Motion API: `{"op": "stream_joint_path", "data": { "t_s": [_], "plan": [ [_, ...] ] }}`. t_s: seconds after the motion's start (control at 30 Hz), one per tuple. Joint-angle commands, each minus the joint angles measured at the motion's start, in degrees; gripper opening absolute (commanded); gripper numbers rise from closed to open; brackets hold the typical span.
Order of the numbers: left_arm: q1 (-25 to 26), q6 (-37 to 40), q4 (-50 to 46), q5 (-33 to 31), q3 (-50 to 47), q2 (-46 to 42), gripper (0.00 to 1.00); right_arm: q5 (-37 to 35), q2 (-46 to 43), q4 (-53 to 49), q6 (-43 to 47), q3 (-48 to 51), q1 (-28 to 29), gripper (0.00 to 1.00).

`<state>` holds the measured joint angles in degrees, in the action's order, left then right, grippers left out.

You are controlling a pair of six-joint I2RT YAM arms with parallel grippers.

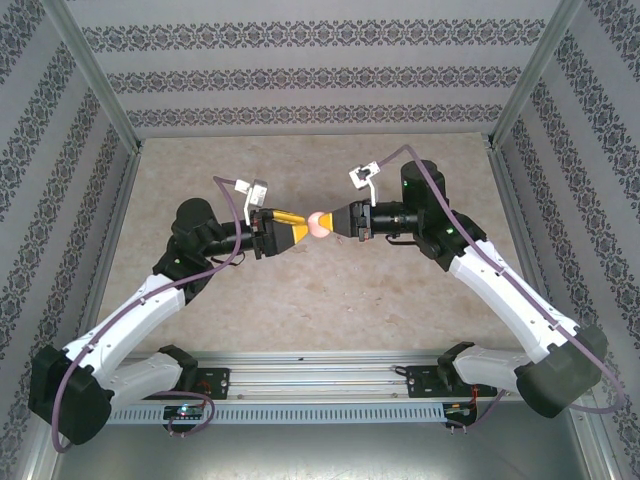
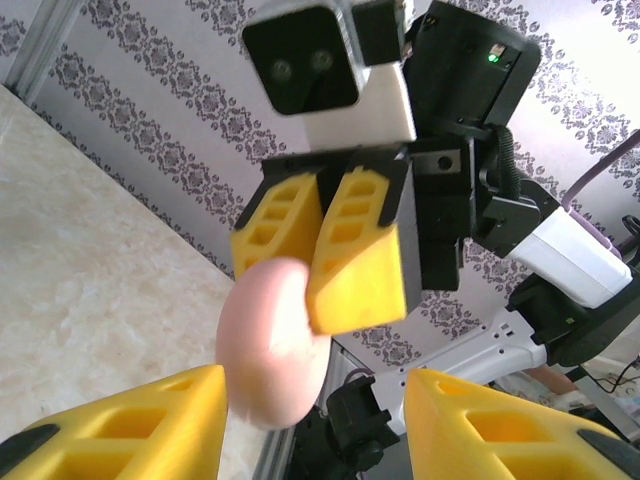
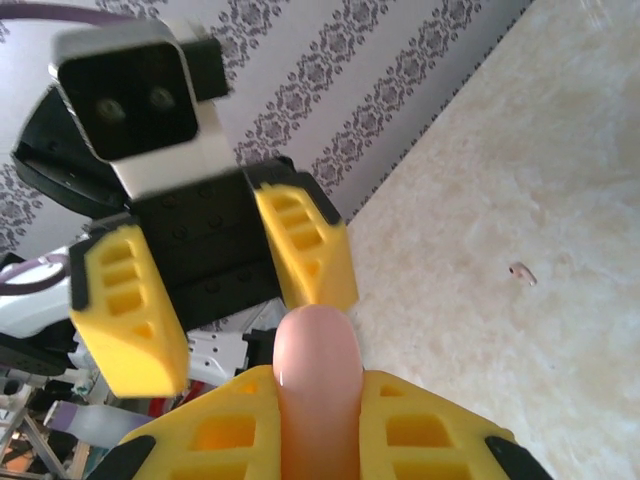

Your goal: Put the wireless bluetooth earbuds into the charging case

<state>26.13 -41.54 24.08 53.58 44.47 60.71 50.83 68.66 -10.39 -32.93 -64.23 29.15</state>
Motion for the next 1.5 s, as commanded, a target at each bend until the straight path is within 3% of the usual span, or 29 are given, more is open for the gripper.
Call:
{"op": "stream_joint_path", "data": {
  "t_s": [0.0,0.4,0.63,0.73,0.8,1.0,1.13,1.23,1.47],
  "plan": [
    [-0.63,-1.26,2.82,0.72,-0.63,0.6,0.49,0.1,-0.73,5.12,-1.54,0.2,0.67,0.05],
    [-0.49,-4.33,8.43,3.76,-0.31,3.9,0.36,1.05,1.27,5.91,-1.7,-1.23,2.62,0.05],
    [-0.53,-3.74,7.82,5.25,-0.23,4.11,0.15,0.68,2.13,6.03,-1.81,-1.83,3.18,0.05],
    [-0.55,-0.55,3.74,5.05,-0.25,3.01,0.11,0.24,2.22,6.13,-1.91,-1.92,3.2,0.05],
    [-0.53,3.48,2.98,5.04,-1.21,1.63,0.02,-0.09,2.33,6.31,-2.24,-1.95,3.15,0.06],
    [-0.53,16.48,-1.88,3.42,-2.85,-3.96,0.0,-0.44,3.79,6.38,-3.39,-1.69,3.5,0.22],
    [-0.54,24.06,-6.12,3.97,-3.31,-6.42,0.0,-4.25,4.8,1.17,-2.09,-2.33,3.72,0.32],
    [-0.54,27.23,-8.63,2.7,-3.6,-8.18,0.0,-6.44,5.81,-2.73,-1.2,-2.92,3.47,0.39],
    [-0.55,32.43,-14.37,-5.34,-4.9,-11.93,0.0,-4.51,6.79,-0.04,-4.52,-3.16,3.46,0.49]
  ]
}}
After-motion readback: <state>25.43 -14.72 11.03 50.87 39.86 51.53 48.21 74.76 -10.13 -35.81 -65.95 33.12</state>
